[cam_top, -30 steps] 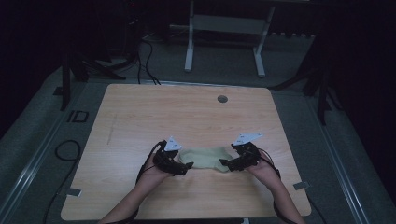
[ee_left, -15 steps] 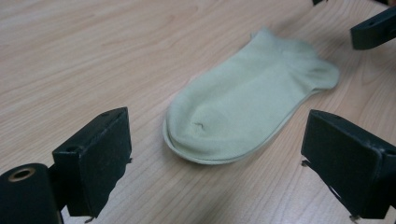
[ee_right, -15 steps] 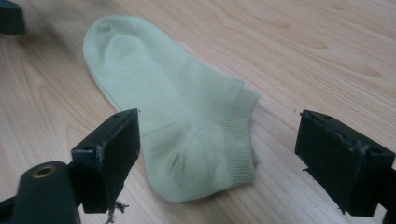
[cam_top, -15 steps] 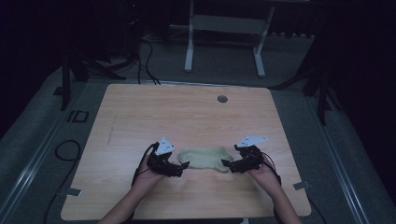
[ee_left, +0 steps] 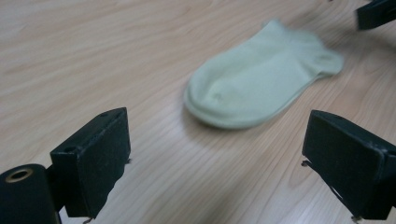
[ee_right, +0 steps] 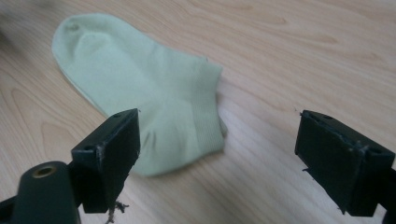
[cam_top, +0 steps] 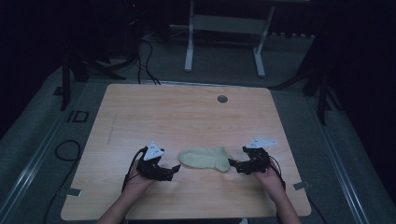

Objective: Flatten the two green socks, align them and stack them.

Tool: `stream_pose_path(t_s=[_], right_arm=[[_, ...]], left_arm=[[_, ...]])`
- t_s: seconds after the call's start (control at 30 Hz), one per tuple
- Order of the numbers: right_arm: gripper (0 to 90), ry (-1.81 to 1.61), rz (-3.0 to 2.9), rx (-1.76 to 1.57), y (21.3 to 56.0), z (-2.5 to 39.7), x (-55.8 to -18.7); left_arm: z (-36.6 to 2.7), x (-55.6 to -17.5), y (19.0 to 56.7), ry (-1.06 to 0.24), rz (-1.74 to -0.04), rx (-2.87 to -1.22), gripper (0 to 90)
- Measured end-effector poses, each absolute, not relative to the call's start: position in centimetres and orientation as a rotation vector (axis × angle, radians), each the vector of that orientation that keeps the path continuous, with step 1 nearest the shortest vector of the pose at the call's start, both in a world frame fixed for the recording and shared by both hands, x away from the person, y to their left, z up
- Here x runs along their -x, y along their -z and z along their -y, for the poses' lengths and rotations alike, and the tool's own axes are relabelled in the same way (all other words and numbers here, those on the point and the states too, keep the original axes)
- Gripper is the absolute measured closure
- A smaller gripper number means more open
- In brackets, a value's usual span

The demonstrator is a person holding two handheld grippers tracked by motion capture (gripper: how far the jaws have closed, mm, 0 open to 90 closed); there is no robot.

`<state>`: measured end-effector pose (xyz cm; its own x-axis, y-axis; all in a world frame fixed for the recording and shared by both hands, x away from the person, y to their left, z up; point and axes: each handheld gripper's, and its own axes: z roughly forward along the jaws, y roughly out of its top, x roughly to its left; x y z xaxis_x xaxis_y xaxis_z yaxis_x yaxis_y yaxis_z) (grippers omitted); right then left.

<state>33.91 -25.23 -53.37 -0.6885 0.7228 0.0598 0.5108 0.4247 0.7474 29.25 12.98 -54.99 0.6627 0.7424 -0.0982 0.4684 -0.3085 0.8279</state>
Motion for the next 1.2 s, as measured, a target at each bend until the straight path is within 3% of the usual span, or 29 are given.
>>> stream_pose_path(t_s=[0.13,0.57,1.2], right_arm=[[14.0,-1.120,-2.398,-1.095,53.6,26.0,-33.6],[14.1,-1.092,-2.320,-1.203,54.2,29.9,-32.1],[14.0,-1.085,-2.232,-1.344,55.1,34.5,-30.1]], left_arm=[[-13.9,-28.9,55.2,-0.383,-0.956,-1.956,2.4],[-16.8,-27.5,55.9,-0.468,-1.006,-1.978,2.4],[-21.8,-25.1,56.4,-0.488,-1.140,-1.898,2.3]])
